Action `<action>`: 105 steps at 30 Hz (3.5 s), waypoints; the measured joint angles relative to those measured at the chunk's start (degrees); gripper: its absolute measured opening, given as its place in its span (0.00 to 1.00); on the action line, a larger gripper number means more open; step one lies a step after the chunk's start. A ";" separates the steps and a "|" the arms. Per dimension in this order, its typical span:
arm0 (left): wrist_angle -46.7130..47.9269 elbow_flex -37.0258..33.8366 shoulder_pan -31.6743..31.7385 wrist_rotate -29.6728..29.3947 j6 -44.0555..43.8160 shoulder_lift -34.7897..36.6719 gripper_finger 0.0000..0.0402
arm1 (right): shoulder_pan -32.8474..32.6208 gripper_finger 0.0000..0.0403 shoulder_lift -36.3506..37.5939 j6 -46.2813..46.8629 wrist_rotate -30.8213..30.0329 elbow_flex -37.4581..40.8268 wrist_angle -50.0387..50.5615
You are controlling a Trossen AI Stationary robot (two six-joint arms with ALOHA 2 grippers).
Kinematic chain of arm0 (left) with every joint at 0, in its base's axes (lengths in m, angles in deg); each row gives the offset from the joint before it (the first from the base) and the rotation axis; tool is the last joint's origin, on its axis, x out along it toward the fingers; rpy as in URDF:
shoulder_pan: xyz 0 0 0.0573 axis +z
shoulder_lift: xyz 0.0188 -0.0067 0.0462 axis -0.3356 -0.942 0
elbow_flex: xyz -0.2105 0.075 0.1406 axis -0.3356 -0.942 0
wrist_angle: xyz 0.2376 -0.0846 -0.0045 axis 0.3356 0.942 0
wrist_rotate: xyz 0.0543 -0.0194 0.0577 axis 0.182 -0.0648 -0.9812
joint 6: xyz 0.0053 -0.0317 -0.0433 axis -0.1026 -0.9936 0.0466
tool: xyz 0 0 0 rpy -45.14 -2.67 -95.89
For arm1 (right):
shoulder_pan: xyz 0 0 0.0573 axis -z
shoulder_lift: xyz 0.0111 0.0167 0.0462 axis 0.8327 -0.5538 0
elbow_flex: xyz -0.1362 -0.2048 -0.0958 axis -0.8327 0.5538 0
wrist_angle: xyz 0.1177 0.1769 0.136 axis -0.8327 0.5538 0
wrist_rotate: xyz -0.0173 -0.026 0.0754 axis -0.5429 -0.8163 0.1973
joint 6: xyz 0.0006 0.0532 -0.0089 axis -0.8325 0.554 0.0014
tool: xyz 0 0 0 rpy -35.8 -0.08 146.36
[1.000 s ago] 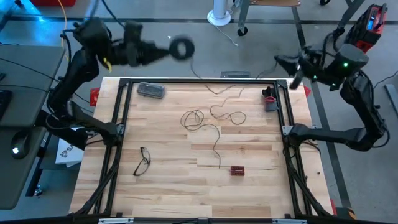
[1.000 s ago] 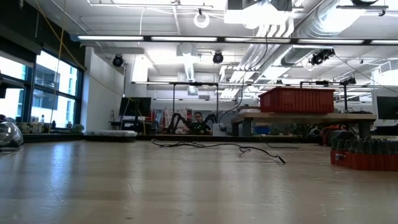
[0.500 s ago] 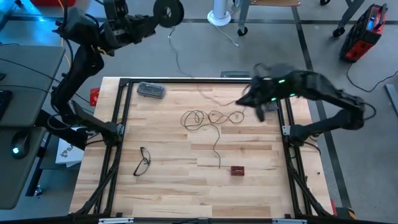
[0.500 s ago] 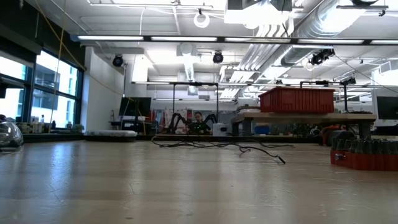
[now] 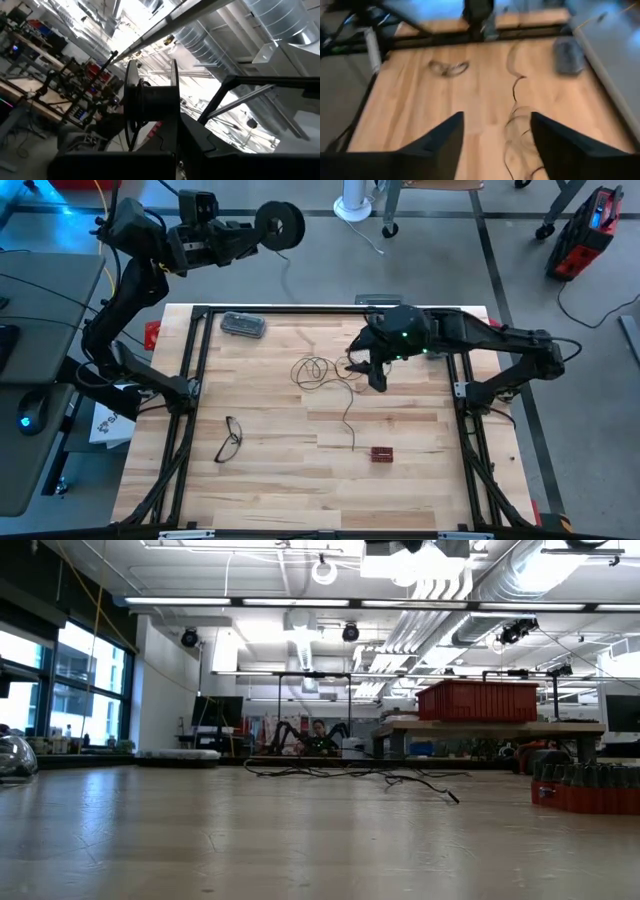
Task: Coil cords
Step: Uncoil the black wire from the spool
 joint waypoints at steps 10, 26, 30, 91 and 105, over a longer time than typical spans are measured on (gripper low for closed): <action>0.76 0.02 -4.79 0.17 -3.33 -2.60 0.00 | 2.34 0.65 -3.46 -4.35 -6.11 -11.51 -17.56; -7.15 0.00 -8.27 0.62 -7.19 -5.78 0.00 | 2.14 0.65 -15.74 -7.57 1.14 -30.17 -16.26; -7.82 0.00 -9.22 0.58 -7.19 -5.77 0.00 | 2.00 0.65 -16.57 -8.92 -3.54 -29.91 -16.19; -8.25 0.00 -8.54 -0.73 -5.18 -5.75 0.00 | 0.85 0.25 -16.11 -9.83 -2.70 -32.35 -9.42; -8.25 0.00 -8.52 -0.82 -5.07 -5.75 0.00 | 0.85 0.17 -16.13 -9.83 -2.56 -32.33 -11.04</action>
